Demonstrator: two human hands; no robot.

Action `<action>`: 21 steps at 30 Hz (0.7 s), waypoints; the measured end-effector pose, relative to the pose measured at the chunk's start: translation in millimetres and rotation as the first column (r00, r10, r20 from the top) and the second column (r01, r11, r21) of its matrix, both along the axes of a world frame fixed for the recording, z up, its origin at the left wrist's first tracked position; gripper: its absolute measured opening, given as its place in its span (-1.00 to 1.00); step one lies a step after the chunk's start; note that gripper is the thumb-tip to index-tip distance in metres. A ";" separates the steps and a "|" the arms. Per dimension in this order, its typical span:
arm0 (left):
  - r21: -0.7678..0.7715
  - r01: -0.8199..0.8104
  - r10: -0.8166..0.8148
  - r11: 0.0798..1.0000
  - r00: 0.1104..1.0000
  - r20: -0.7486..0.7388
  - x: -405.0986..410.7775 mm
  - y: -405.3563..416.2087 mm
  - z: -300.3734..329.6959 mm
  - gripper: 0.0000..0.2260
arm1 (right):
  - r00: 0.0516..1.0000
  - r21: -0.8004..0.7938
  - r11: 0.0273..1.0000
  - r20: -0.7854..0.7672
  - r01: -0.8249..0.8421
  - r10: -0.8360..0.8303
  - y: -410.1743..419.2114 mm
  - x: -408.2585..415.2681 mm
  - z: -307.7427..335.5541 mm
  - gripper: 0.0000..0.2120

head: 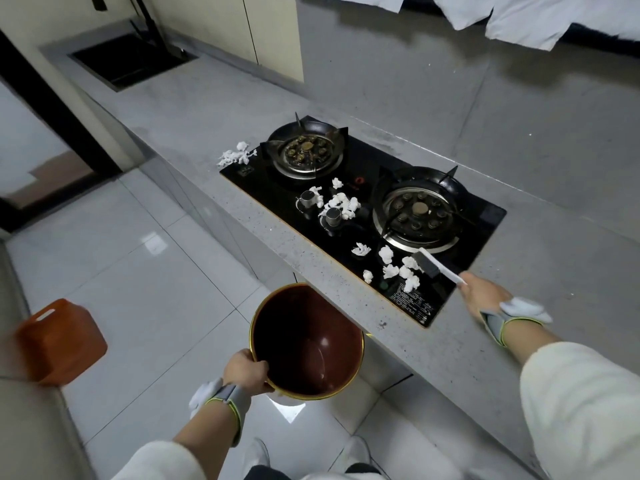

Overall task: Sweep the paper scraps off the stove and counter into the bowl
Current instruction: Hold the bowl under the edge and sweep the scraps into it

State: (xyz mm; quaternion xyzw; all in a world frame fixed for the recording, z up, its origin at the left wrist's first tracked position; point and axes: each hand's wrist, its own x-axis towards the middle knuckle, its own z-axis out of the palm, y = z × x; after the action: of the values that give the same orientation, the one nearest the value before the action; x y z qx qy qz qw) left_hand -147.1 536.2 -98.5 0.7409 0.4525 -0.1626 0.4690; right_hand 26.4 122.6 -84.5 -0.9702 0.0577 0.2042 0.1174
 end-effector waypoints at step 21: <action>-0.068 -0.031 0.034 0.997 0.998 0.043 -23.8 -14.9 -8.5 -0.91 | 0.955 0.090 0.952 0.084 -0.293 0.286 128.3 -130.2 -1.5 -0.85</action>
State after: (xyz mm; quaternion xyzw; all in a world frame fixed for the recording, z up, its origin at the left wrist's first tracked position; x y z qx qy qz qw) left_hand -170.8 521.3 -107.0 0.7206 0.4485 -0.1535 0.5060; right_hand -103.9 250.9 -86.1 -0.9675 -0.0996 0.1878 0.1372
